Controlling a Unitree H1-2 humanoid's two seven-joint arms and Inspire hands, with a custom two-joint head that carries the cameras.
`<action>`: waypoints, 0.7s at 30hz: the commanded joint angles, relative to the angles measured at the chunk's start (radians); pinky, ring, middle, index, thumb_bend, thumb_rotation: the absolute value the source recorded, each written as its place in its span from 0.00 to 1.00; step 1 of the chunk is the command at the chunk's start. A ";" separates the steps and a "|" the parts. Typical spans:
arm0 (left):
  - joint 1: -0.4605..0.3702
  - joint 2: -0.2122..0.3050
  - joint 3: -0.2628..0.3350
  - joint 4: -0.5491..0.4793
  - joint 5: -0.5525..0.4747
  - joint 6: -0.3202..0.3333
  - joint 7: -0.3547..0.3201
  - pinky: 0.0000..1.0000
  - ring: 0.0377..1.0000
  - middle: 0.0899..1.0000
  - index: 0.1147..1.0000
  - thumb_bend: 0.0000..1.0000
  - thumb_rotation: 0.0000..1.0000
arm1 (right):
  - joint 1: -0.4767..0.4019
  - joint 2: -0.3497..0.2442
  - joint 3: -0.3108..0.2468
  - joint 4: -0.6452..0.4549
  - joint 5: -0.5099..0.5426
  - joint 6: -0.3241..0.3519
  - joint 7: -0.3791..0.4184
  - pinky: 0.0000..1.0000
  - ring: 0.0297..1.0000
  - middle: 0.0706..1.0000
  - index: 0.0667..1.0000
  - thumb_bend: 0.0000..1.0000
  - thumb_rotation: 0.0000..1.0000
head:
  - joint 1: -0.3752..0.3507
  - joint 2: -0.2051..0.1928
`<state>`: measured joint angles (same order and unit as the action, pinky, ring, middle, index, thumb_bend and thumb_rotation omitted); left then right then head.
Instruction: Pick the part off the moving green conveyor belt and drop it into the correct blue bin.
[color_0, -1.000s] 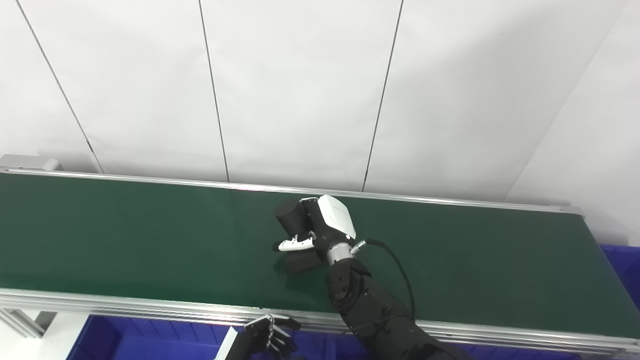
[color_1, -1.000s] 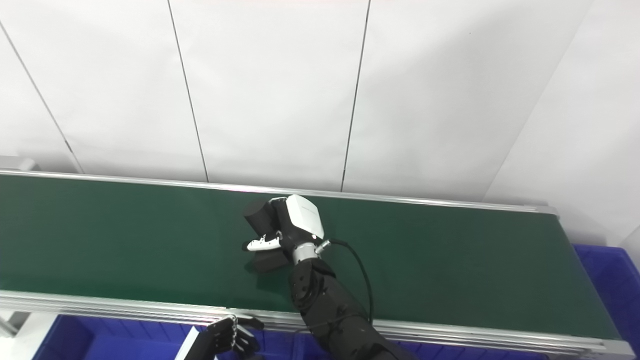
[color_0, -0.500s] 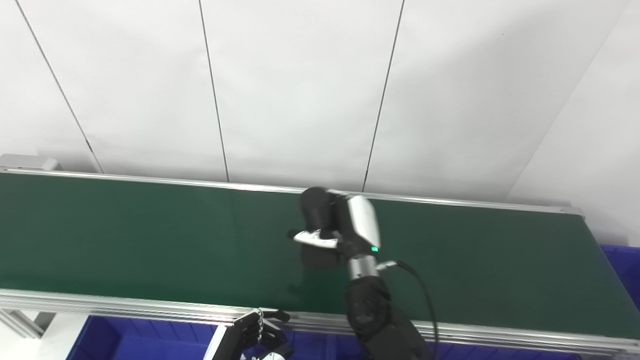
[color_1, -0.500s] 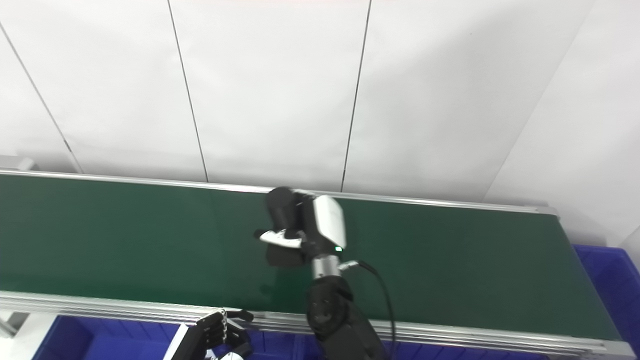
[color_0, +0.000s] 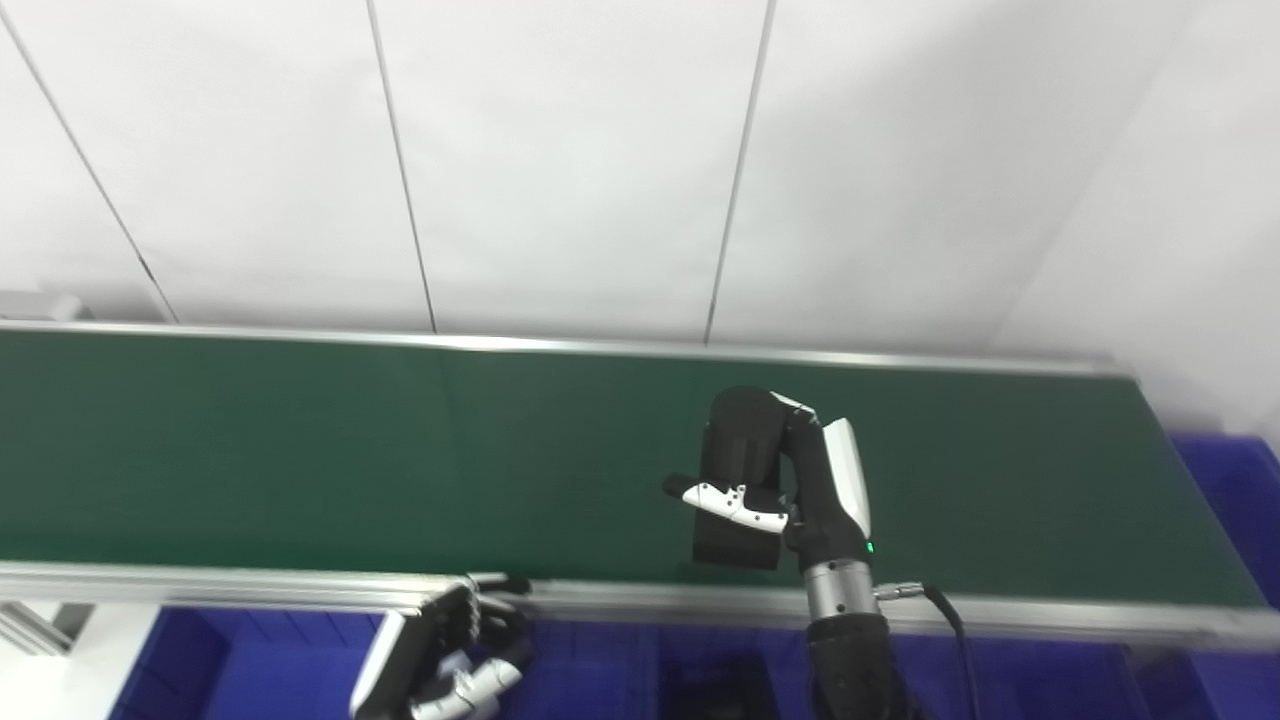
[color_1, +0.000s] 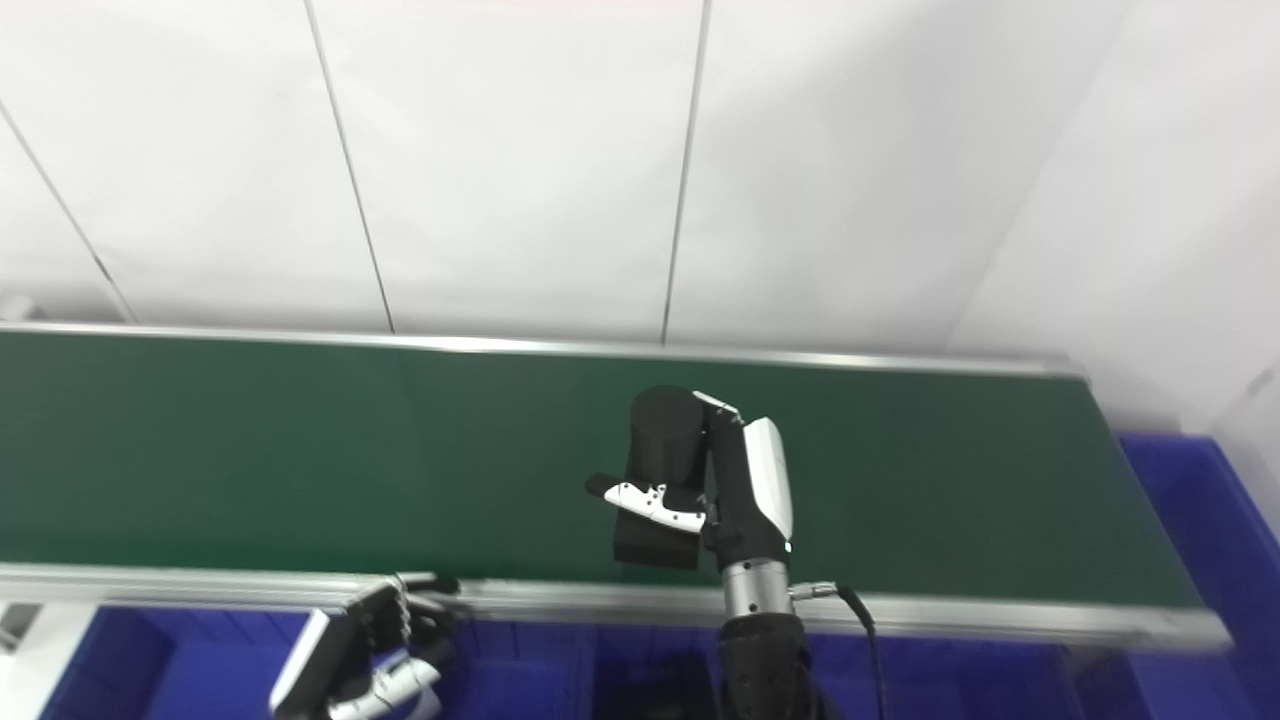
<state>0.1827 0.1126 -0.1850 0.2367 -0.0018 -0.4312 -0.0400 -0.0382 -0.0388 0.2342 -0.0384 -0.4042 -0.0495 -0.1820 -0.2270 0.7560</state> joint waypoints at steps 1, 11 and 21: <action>-0.001 -0.009 0.006 -0.049 0.008 -0.039 -0.003 0.45 0.46 0.48 0.60 0.69 0.42 | 0.021 -0.013 -0.004 -0.071 0.008 0.009 0.035 0.32 0.44 0.54 0.41 0.48 0.00 | 0.002 0.011; 0.010 -0.006 0.004 -0.121 0.006 -0.039 -0.038 0.49 0.53 0.58 0.65 0.76 0.43 | 0.145 -0.072 -0.013 -0.114 -0.018 0.028 0.119 0.31 0.43 0.52 0.43 0.49 0.00 | 0.026 0.088; 0.025 -0.004 0.013 -0.169 -0.013 -0.038 -0.111 0.57 0.62 0.66 0.69 0.77 0.35 | 0.171 -0.104 -0.015 -0.139 -0.106 0.153 0.183 0.31 0.44 0.52 0.44 0.49 0.00 | 0.011 0.144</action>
<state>0.2080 0.1049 -0.1766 0.1088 -0.0026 -0.4313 -0.1374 0.1431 -0.1479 0.2227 -0.1369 -0.4971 0.0808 -0.0061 -0.2148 0.8943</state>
